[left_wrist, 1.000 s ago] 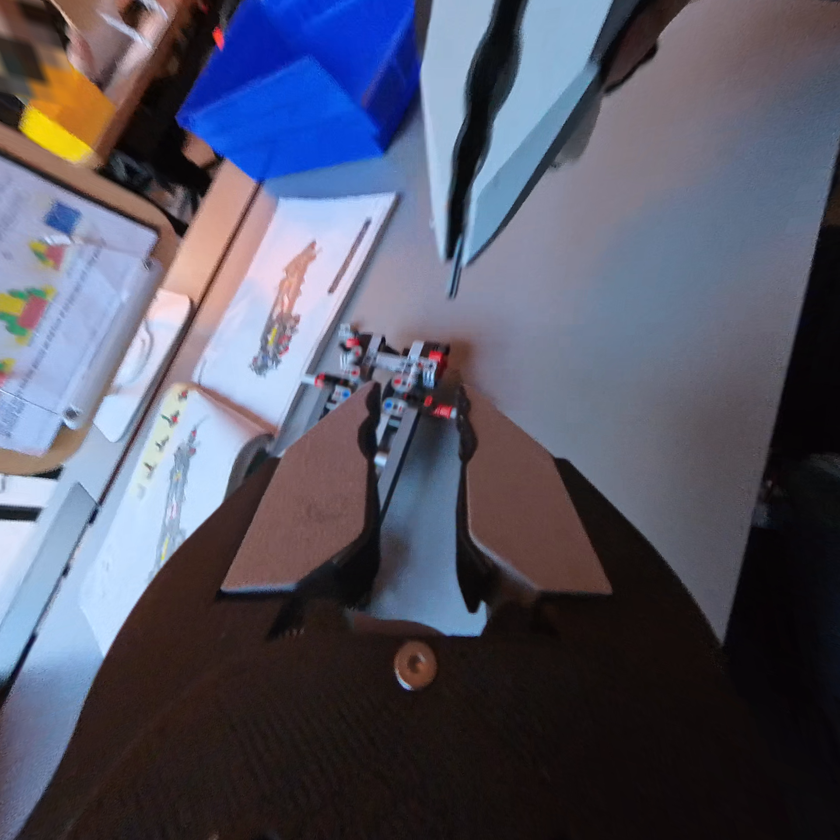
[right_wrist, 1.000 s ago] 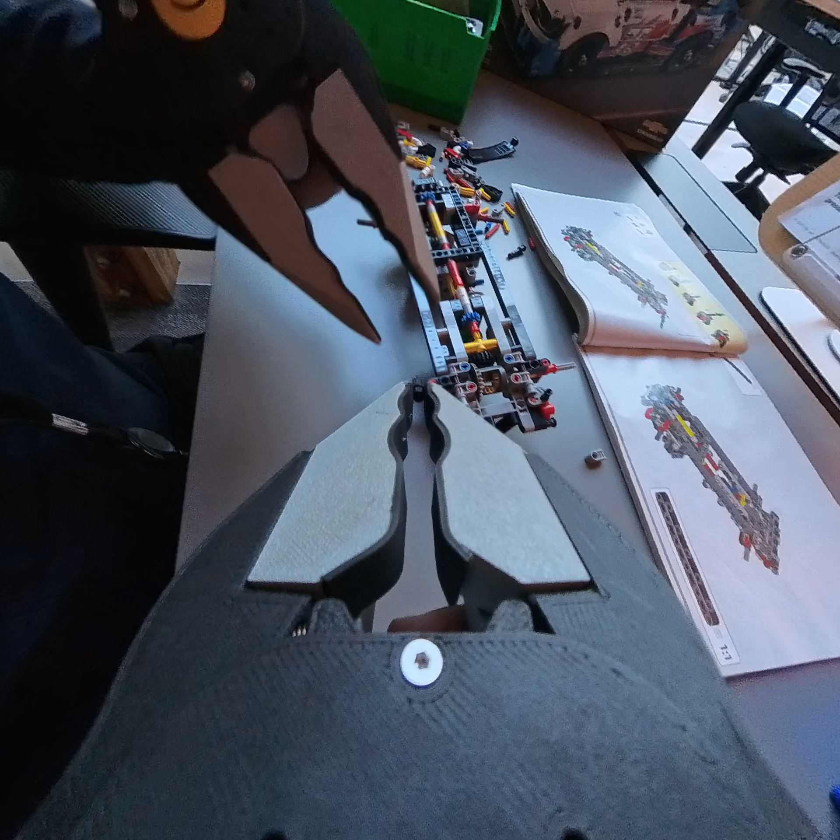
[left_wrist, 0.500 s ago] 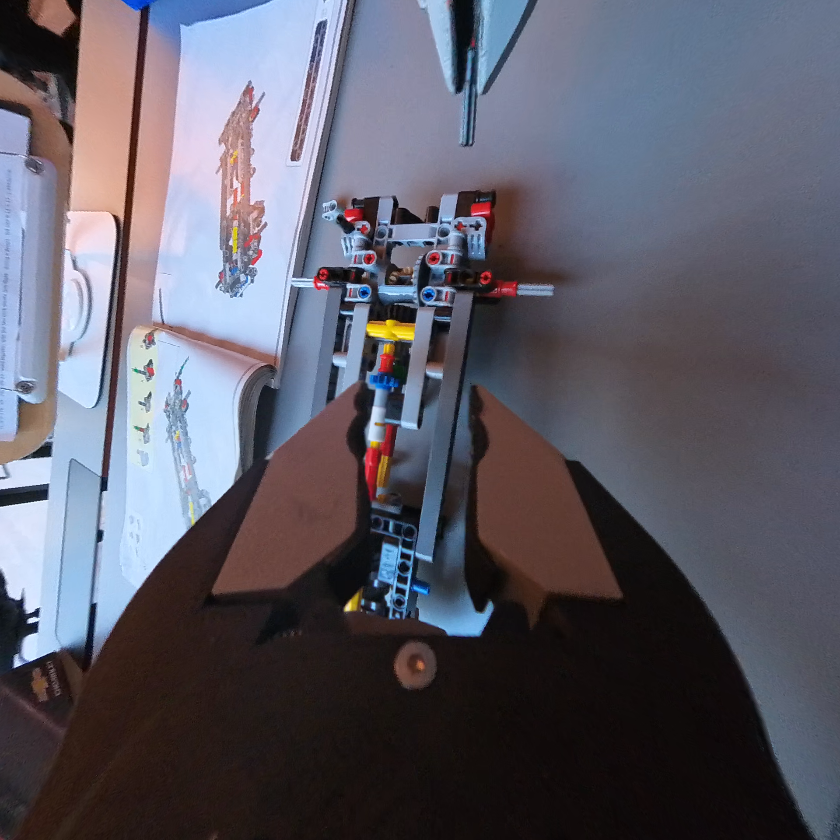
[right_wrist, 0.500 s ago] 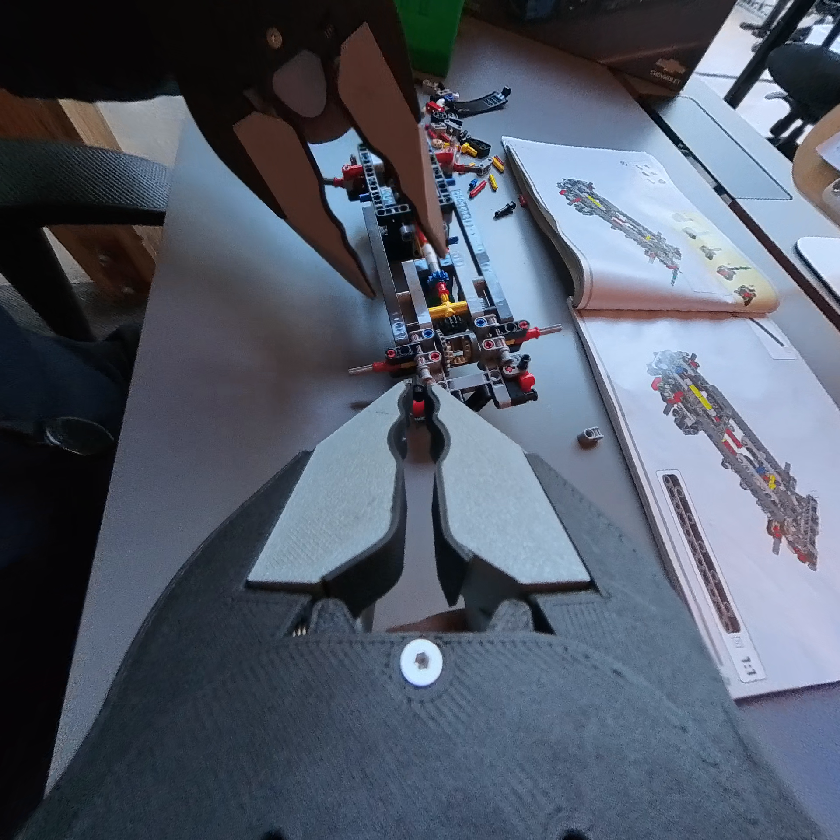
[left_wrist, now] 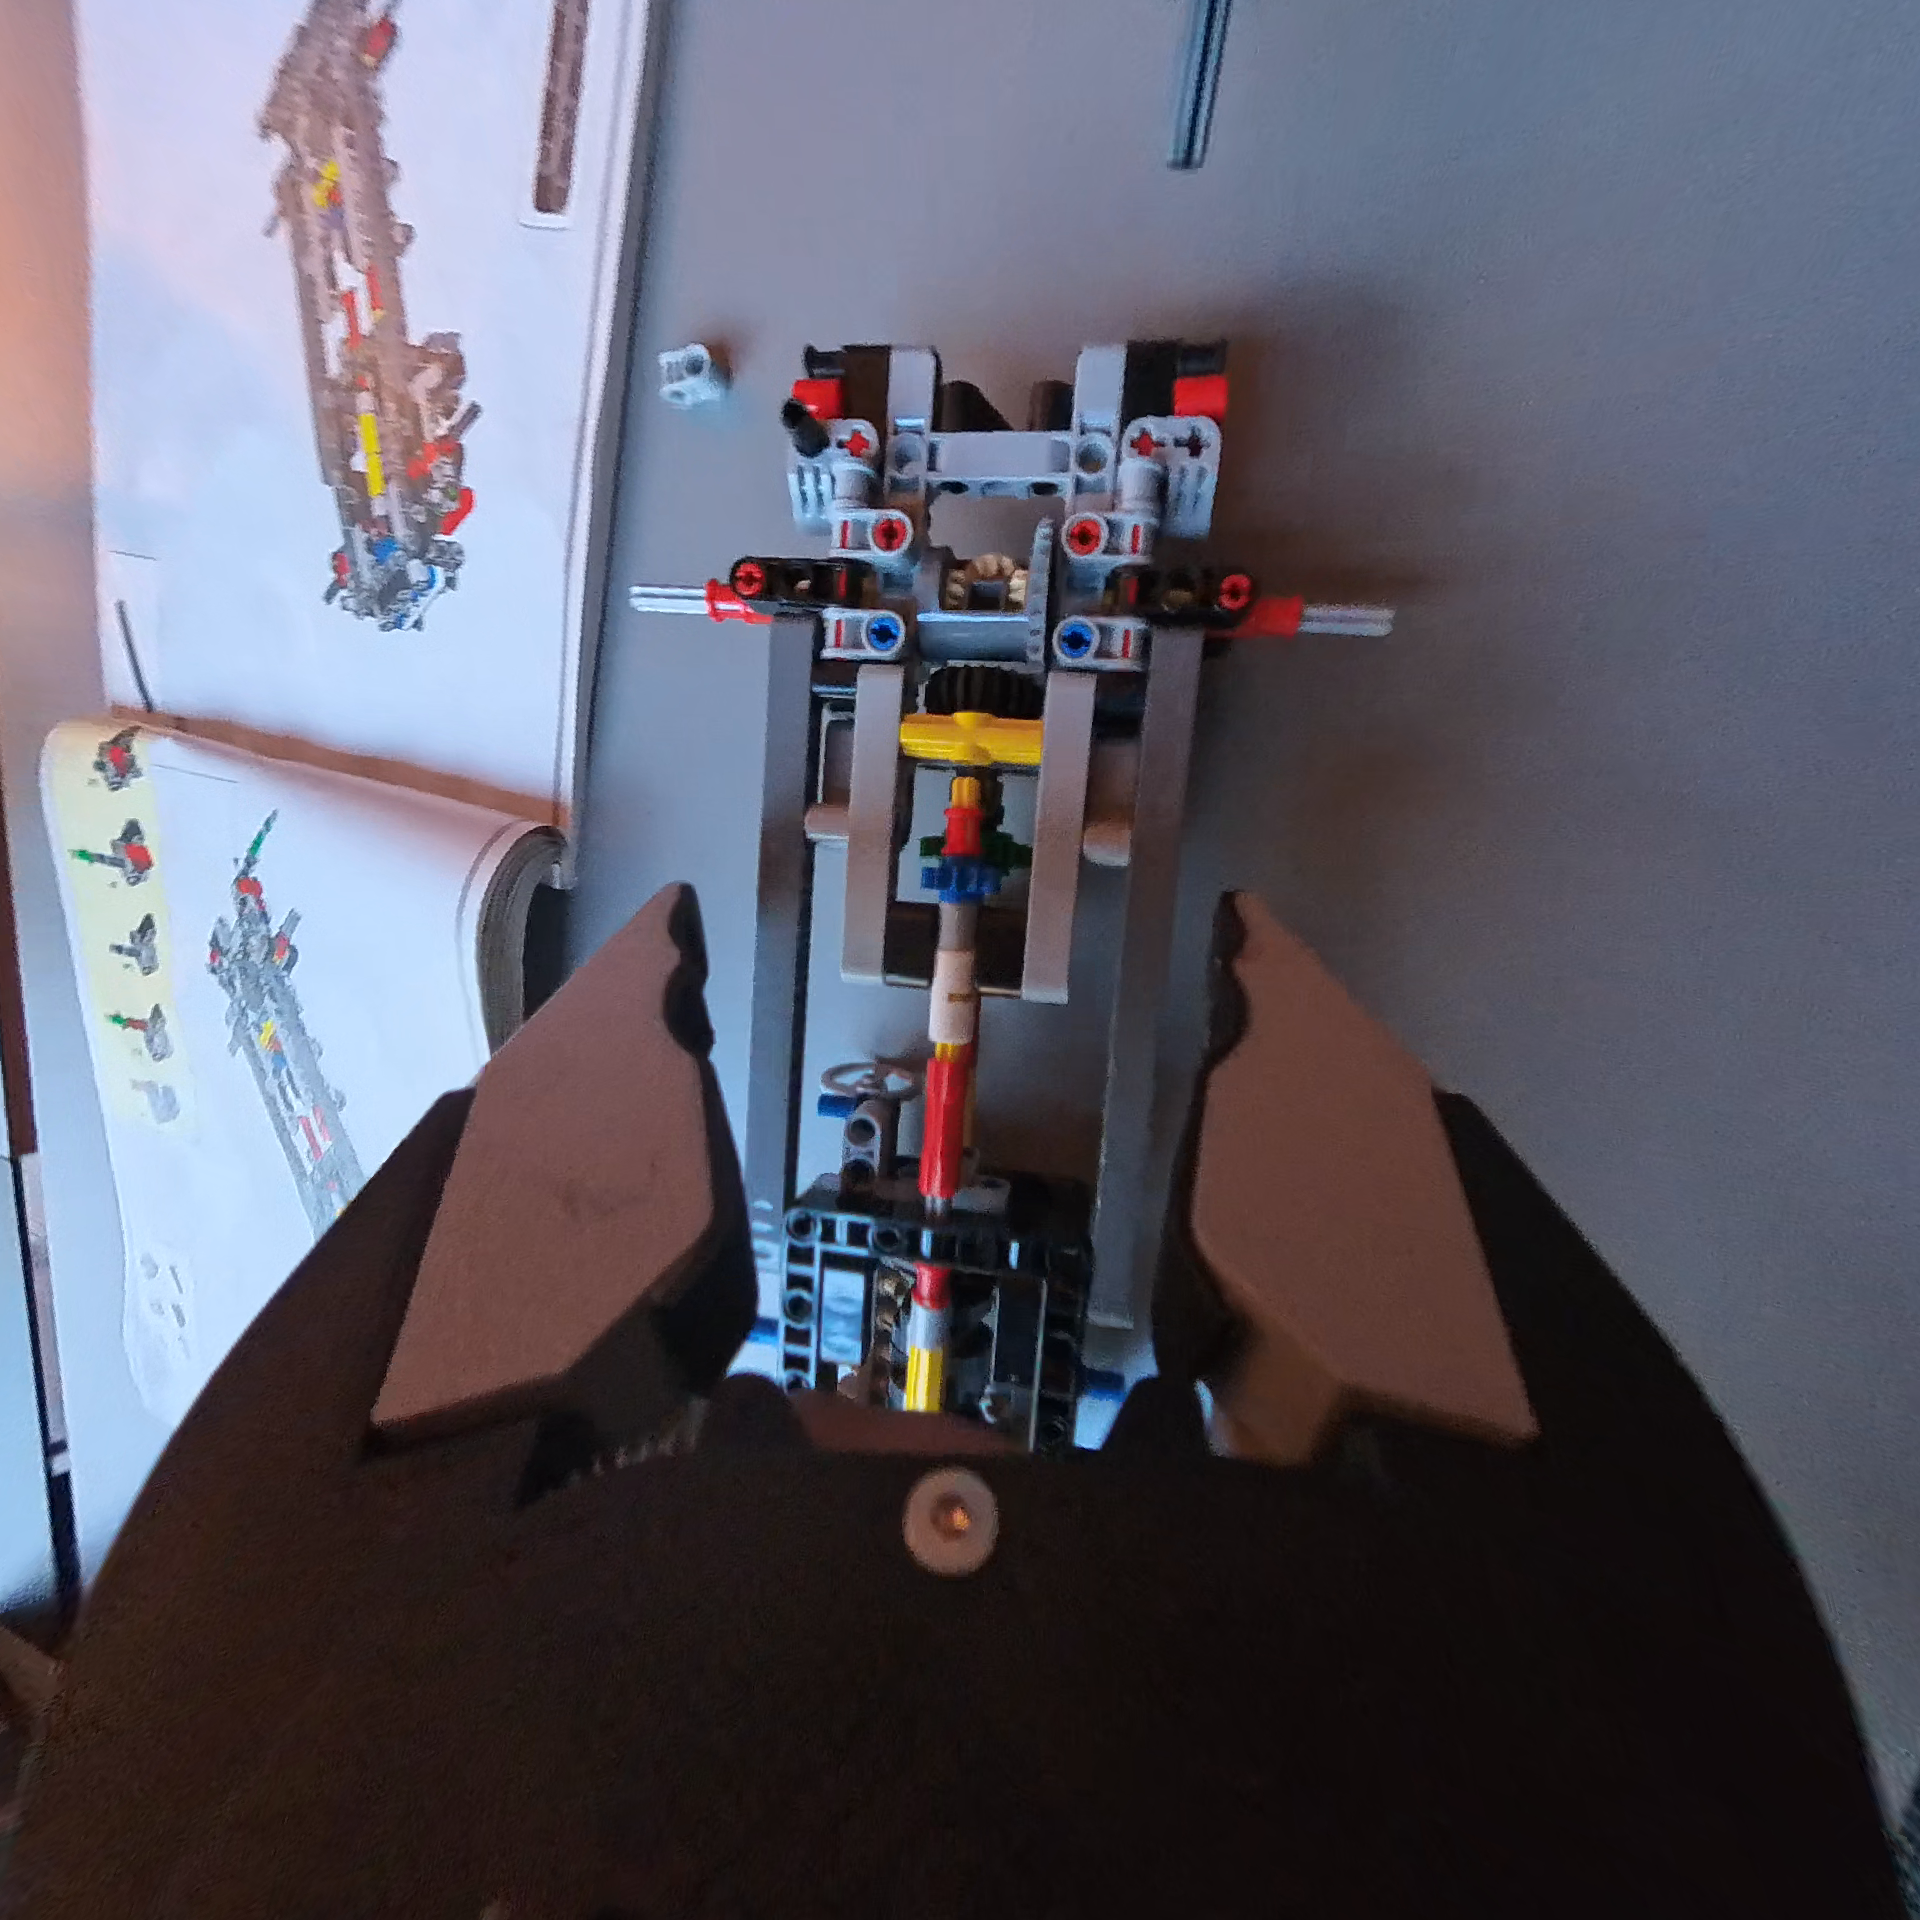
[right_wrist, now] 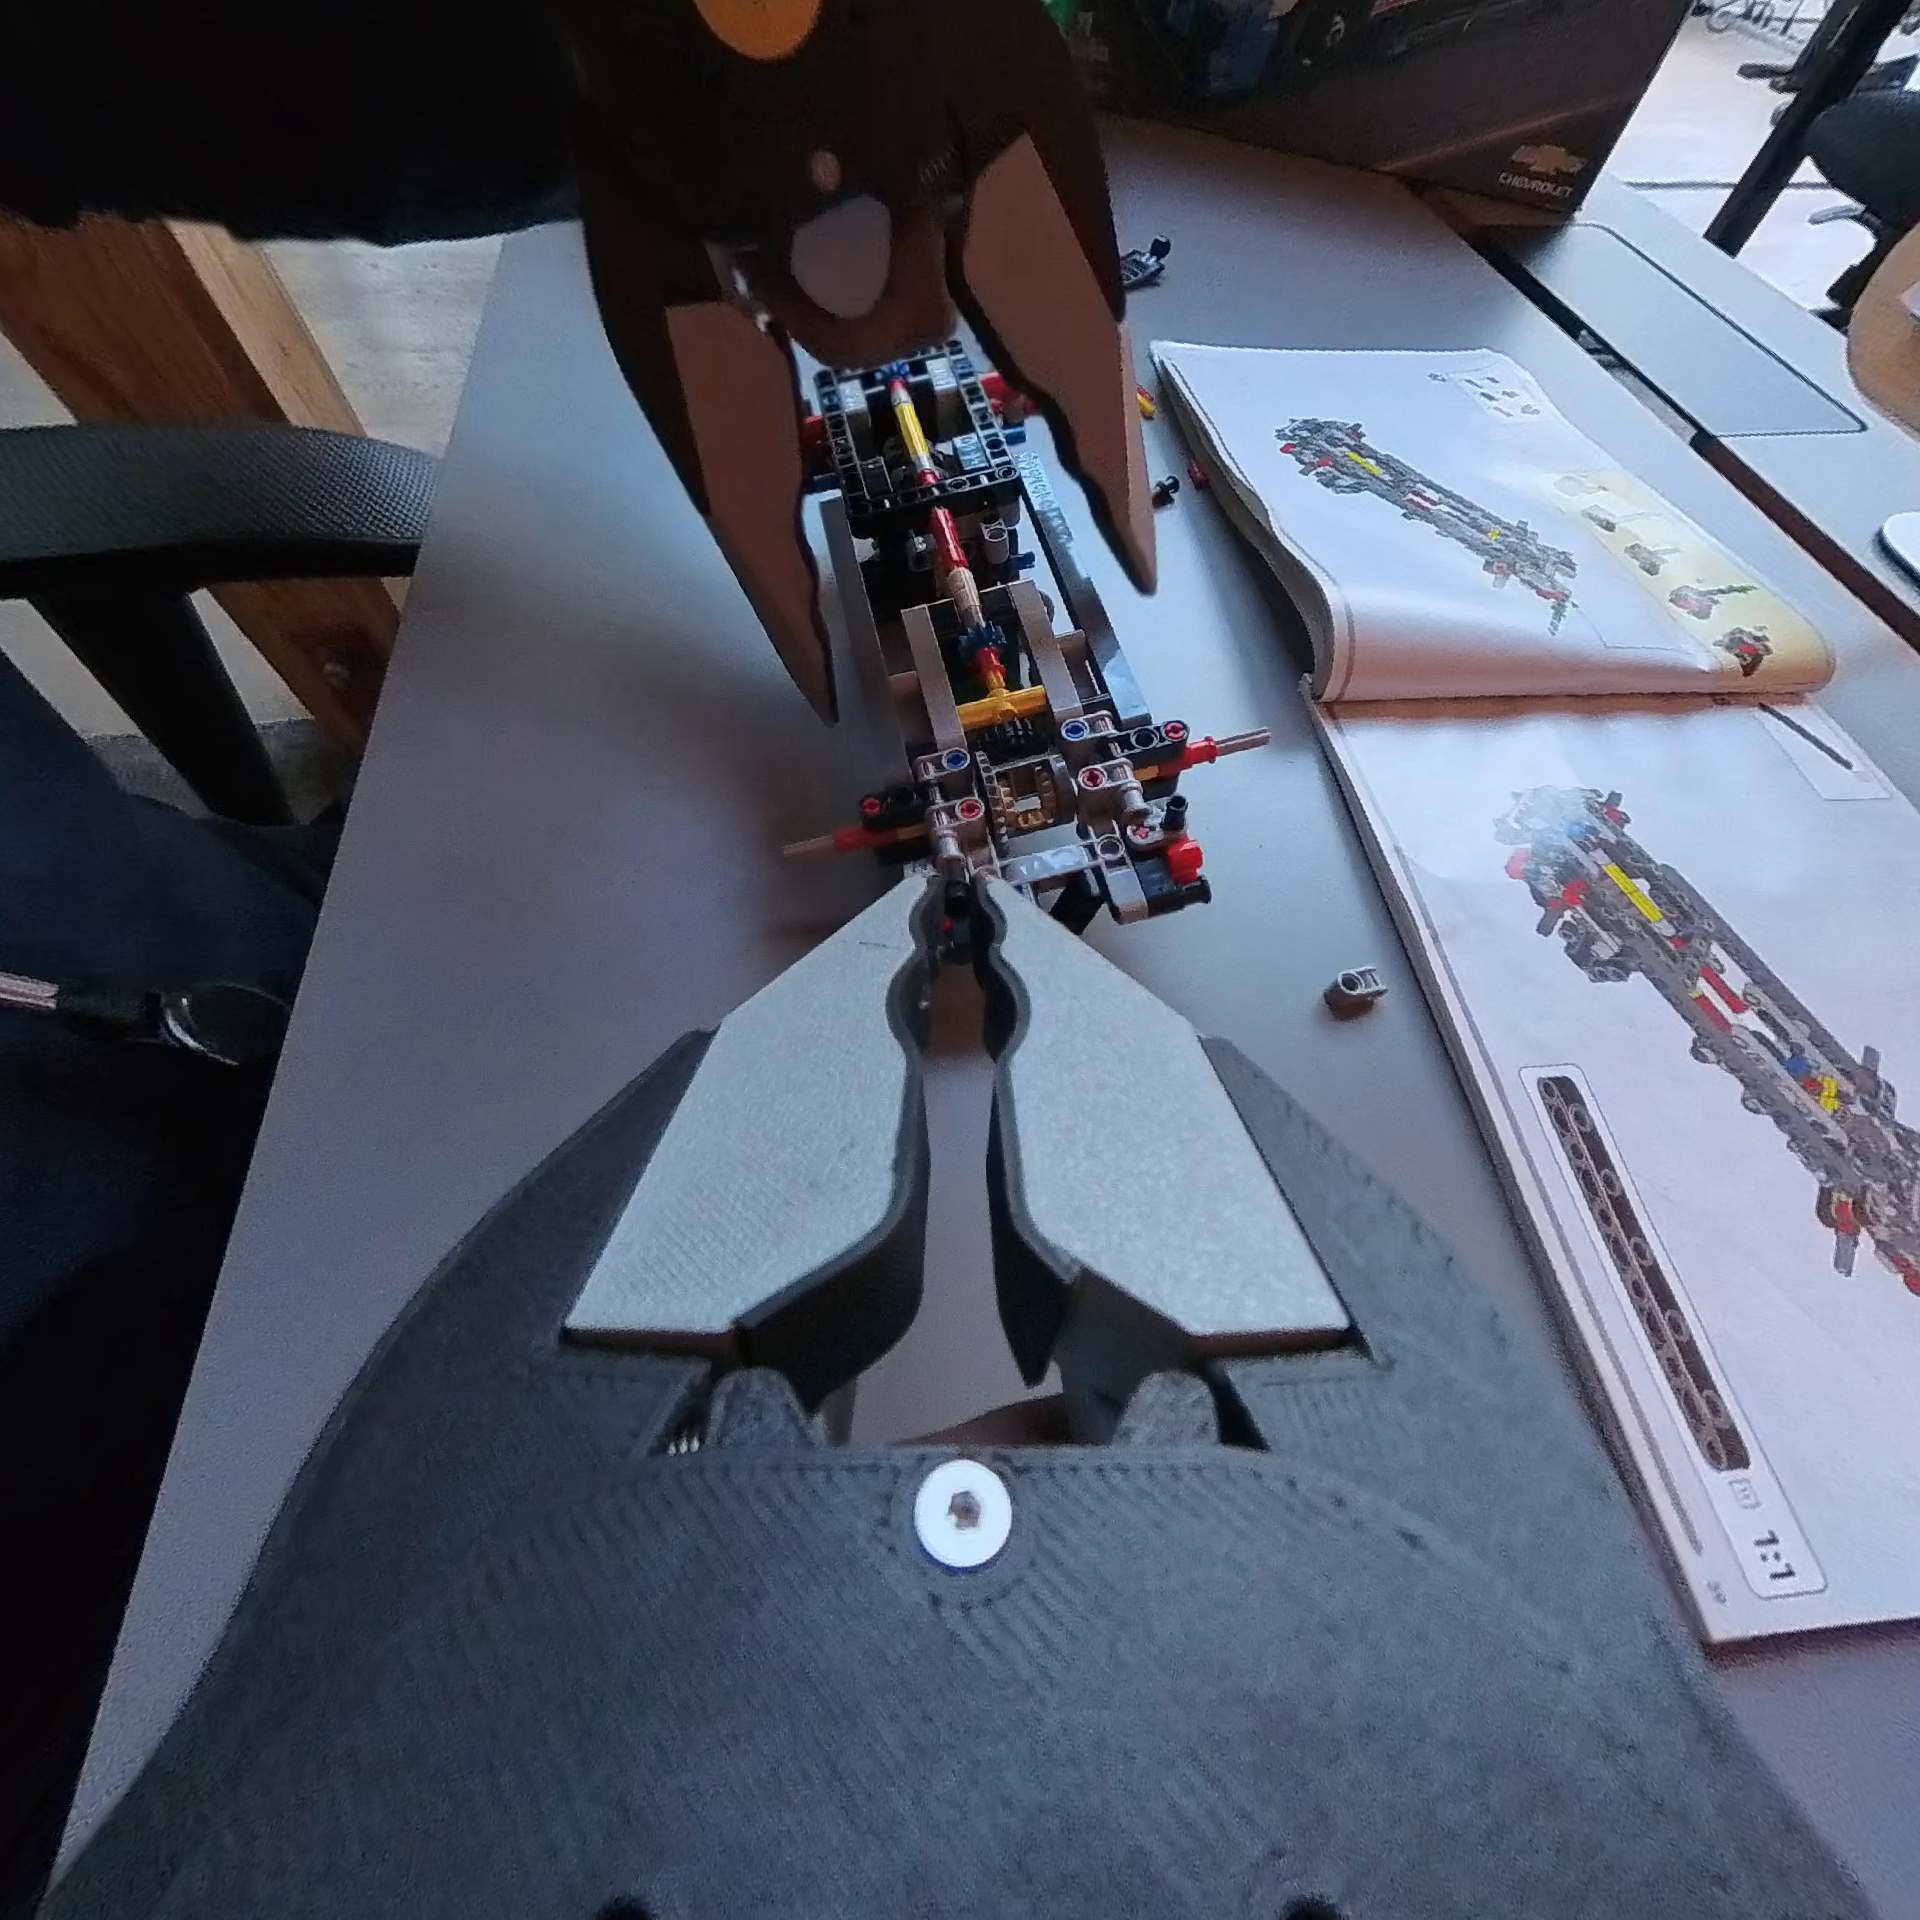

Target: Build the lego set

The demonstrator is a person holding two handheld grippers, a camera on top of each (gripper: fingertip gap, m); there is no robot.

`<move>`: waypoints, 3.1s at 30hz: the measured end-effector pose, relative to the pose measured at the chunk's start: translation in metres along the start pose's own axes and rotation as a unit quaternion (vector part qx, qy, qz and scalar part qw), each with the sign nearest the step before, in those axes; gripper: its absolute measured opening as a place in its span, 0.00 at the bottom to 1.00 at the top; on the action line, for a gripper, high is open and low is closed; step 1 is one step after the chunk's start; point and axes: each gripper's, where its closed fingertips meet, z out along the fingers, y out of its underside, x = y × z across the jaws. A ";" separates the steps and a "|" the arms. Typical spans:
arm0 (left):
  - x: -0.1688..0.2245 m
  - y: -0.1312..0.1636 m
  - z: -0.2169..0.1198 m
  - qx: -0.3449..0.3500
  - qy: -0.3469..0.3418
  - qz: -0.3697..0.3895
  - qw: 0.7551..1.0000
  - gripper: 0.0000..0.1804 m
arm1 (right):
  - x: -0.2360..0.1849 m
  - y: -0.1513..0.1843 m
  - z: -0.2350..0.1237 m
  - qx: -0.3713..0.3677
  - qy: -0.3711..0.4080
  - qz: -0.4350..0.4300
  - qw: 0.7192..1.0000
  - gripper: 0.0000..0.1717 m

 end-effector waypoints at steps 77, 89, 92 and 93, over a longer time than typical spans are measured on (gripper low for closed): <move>0.005 -0.002 0.016 -0.002 0.121 0.064 0.991 0.47 | -0.017 0.021 0.035 -0.299 -0.076 -0.103 0.946 0.01; 0.004 -0.001 0.016 -0.008 0.109 0.068 0.992 0.47 | -0.019 0.024 0.038 -0.301 -0.079 -0.171 0.935 0.01; 0.004 -0.001 0.016 -0.009 0.102 0.068 0.992 0.47 | -0.018 0.025 0.039 -0.279 -0.096 -0.177 0.939 0.01; 0.003 -0.001 0.016 -0.009 0.099 0.071 0.993 0.46 | -0.018 0.025 0.039 -0.275 -0.097 -0.186 0.938 0.01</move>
